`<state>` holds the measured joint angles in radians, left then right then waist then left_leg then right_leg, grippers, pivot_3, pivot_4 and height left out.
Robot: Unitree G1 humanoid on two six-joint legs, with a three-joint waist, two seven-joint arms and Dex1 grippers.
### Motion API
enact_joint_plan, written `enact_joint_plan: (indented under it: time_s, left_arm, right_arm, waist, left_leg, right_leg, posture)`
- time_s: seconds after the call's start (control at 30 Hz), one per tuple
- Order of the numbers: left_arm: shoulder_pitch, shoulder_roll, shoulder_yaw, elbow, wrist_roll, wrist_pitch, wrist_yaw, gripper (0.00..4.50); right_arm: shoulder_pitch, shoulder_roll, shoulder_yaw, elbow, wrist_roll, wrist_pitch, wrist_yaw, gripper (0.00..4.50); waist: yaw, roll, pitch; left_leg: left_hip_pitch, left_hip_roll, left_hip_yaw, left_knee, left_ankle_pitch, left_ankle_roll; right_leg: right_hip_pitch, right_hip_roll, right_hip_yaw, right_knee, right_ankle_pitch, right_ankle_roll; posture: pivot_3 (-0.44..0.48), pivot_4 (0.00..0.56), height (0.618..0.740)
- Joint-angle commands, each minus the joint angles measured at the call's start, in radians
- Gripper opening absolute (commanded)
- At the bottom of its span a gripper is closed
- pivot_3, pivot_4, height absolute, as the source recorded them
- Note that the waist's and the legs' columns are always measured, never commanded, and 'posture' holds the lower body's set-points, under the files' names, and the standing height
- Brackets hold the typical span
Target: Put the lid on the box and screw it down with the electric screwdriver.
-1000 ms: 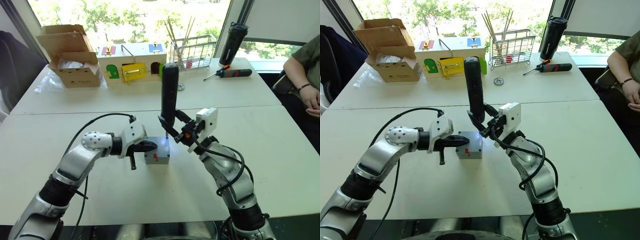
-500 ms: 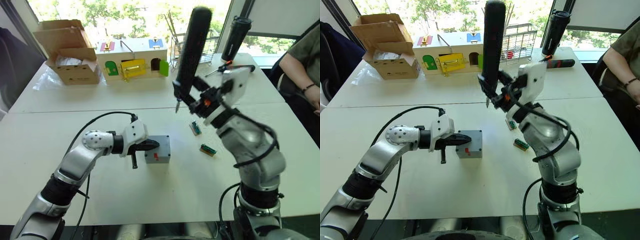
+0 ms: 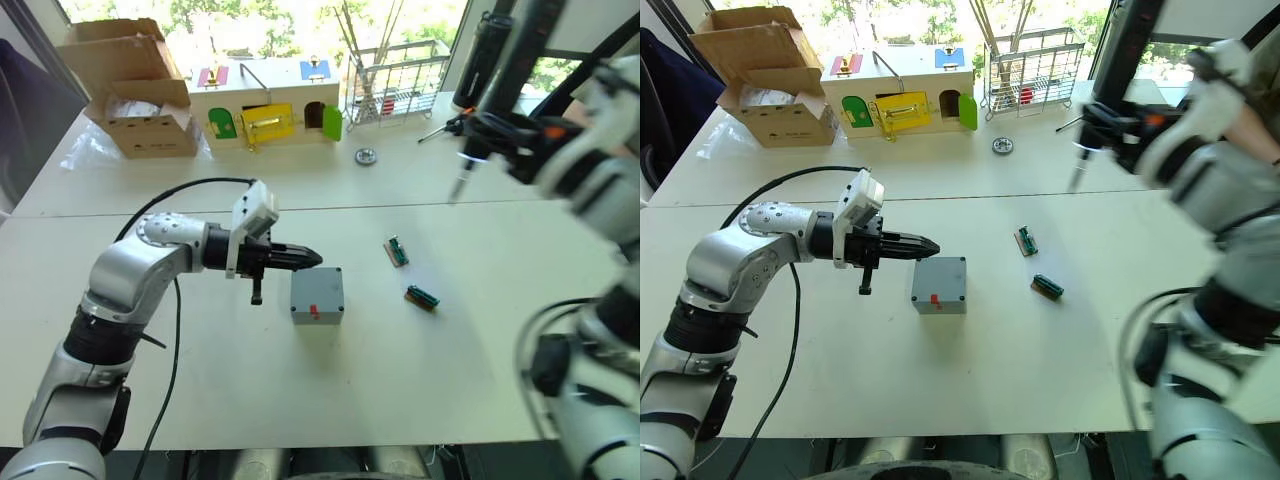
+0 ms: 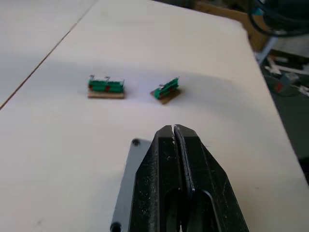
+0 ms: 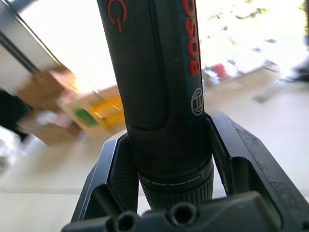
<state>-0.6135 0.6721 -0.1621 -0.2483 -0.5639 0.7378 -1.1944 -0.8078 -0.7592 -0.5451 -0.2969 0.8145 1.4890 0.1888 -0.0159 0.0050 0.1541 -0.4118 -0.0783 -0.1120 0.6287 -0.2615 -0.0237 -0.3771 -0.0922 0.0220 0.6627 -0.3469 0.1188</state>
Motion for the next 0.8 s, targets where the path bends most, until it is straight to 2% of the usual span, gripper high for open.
enact_joint_plan:
  time_s: [0.03,0.13,0.23,0.37,0.8]
  left_arm:
    - [-0.004,0.025,-0.044,-0.069,-0.016,-0.026,-0.079,0.00]
    - [-0.010,0.025,-0.067,-0.095,-0.005,-0.052,-0.099,0.00]
    - [-0.012,0.018,-0.087,-0.119,0.021,-0.079,-0.084,0.00]
    - [-0.001,-0.003,-0.106,-0.116,0.081,-0.123,-0.024,0.00]
    - [0.096,0.019,-0.086,-0.152,0.080,-0.076,0.045,0.00]
  right_arm:
    - [0.039,-0.203,0.018,0.143,0.100,0.120,0.070,1.76]
    - [0.183,-0.406,0.122,0.264,0.222,0.125,0.153,1.76]
    - [0.318,-0.507,0.195,0.313,0.239,0.125,0.234,1.76]
    - [0.348,-0.472,0.247,0.425,0.191,0.125,0.259,1.76]
    - [0.171,-0.402,0.595,0.619,-0.078,-0.028,0.497,1.76]
  waist:
    - [-0.007,-0.001,0.001]
    - [-0.014,-0.001,0.003]
    - [-0.018,-0.002,0.008]
    - [-0.024,0.000,0.009]
    - [-0.001,0.000,0.009]
  left_leg:
    - [0.000,0.001,0.001,0.000,-0.001,0.001]
    - [0.000,0.002,0.005,0.001,-0.003,0.004]
    - [0.001,0.003,0.008,0.006,-0.005,0.009]
    - [0.002,0.003,0.008,0.018,-0.007,0.012]
    - [0.000,0.003,0.008,0.019,-0.006,0.011]
  right_leg:
    - [0.000,0.000,0.000,0.000,0.000,0.000]
    - [0.000,0.001,0.000,-0.001,0.000,0.000]
    - [0.001,0.001,0.001,-0.001,0.000,0.000]
    - [0.006,0.003,0.002,0.004,0.001,0.002]
    - [0.004,0.004,0.003,0.002,0.001,0.002]
  posture:
    - [0.000,0.150,0.740]
    - [0.000,0.150,0.740]
    - [0.000,0.150,0.740]
    - [0.000,0.150,0.740]
    - [0.000,0.150,0.740]
